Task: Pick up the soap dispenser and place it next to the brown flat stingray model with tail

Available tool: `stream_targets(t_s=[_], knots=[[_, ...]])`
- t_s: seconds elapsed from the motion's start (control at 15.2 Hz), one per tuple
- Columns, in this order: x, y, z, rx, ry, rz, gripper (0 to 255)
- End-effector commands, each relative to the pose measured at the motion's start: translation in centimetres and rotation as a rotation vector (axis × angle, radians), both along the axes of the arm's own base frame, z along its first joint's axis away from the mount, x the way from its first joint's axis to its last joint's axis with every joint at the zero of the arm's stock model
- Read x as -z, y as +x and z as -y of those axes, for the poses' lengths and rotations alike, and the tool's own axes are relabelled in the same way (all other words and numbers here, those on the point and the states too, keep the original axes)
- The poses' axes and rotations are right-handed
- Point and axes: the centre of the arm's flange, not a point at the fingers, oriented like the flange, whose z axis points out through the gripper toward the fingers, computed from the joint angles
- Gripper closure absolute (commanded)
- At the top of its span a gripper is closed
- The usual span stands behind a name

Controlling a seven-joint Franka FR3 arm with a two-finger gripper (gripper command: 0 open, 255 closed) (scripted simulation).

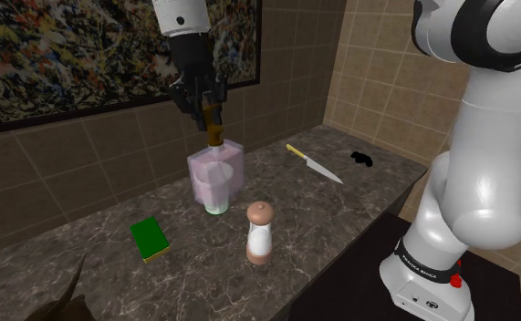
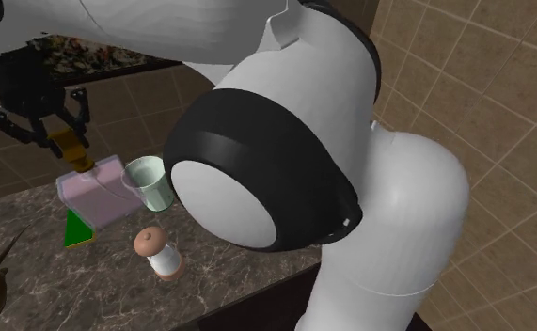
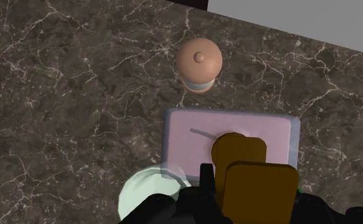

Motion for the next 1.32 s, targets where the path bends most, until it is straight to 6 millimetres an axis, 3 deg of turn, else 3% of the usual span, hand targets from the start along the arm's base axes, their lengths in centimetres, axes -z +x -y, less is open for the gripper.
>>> stream_targets(t_s=[0.0,0.79,1.25], knots=[[0.7,0.0,-2.7,0.001,0.001,0.001,255],[6.4,-0.4,-17.5,0.001,0.001,0.001,255],[9.9,-0.4,-18.2,0.001,0.001,0.001,255]])
